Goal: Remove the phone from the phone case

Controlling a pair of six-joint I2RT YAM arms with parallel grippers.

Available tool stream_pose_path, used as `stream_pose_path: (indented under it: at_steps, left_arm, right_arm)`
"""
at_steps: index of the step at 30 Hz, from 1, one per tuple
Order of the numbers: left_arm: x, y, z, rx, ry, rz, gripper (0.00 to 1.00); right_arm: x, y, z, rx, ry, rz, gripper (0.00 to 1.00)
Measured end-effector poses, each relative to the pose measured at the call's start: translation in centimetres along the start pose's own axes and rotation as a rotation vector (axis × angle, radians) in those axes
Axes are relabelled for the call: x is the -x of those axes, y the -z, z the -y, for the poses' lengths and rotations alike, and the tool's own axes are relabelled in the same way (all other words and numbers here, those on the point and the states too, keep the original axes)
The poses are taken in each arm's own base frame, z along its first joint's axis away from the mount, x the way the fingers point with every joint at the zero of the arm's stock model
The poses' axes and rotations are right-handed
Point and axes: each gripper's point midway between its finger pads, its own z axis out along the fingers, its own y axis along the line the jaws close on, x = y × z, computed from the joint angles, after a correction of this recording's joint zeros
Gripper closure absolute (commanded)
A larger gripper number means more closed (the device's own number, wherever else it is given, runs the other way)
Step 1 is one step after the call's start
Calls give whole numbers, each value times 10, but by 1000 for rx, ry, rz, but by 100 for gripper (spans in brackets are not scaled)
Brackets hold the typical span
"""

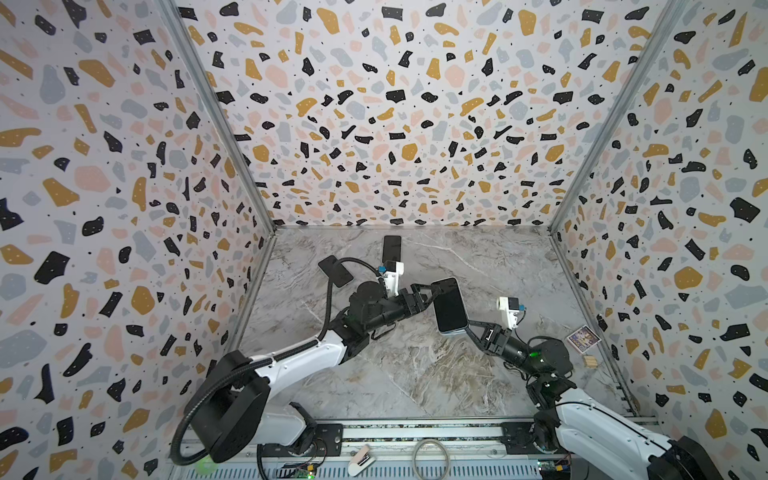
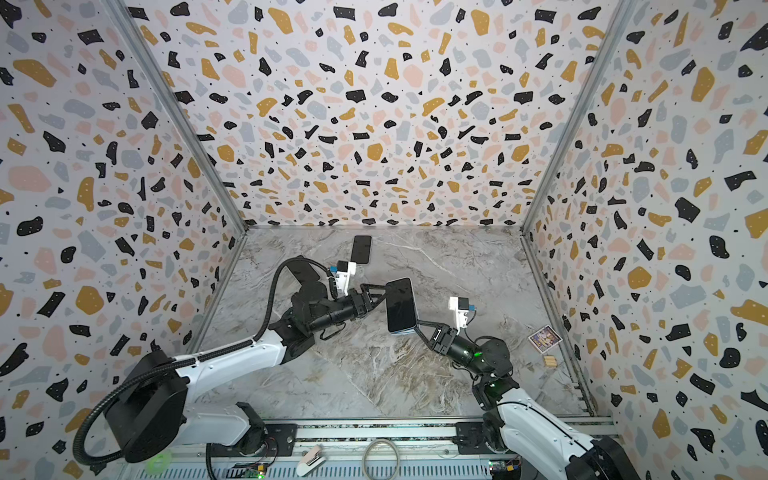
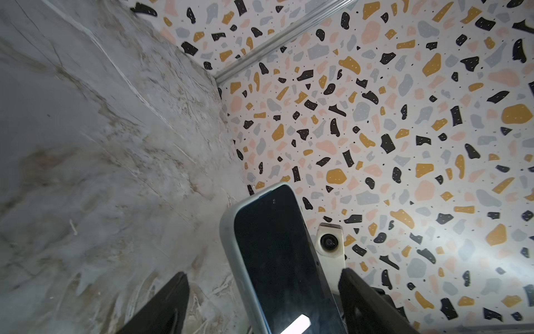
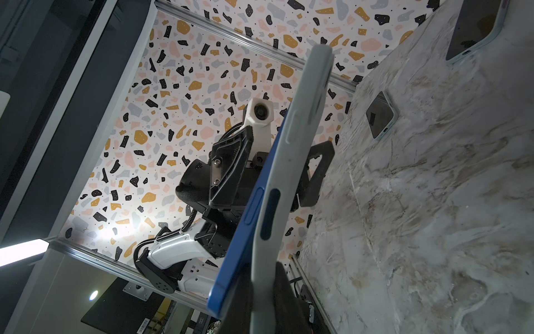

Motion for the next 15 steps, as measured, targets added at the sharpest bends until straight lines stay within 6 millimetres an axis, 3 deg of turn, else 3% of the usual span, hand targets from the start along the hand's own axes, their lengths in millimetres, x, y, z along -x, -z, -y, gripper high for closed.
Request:
stream_pose_path:
  at_steps: [5,10,13,15]
  left_arm:
    - [33,26,24,94,-182,105,12]
    - [72,64,88,111,-425,244,4]
    - [72,79,127,132,-590,289,2]
    - [58,80,148,139,-687,281,2]
  right_arm:
    - [0,1,-2,6,4,2,100]
    - [1,1,-4,8,6,6,100]
    - [1,1,-3,6,5,6,100]
    - [0,1,-3,4,4,6,100]
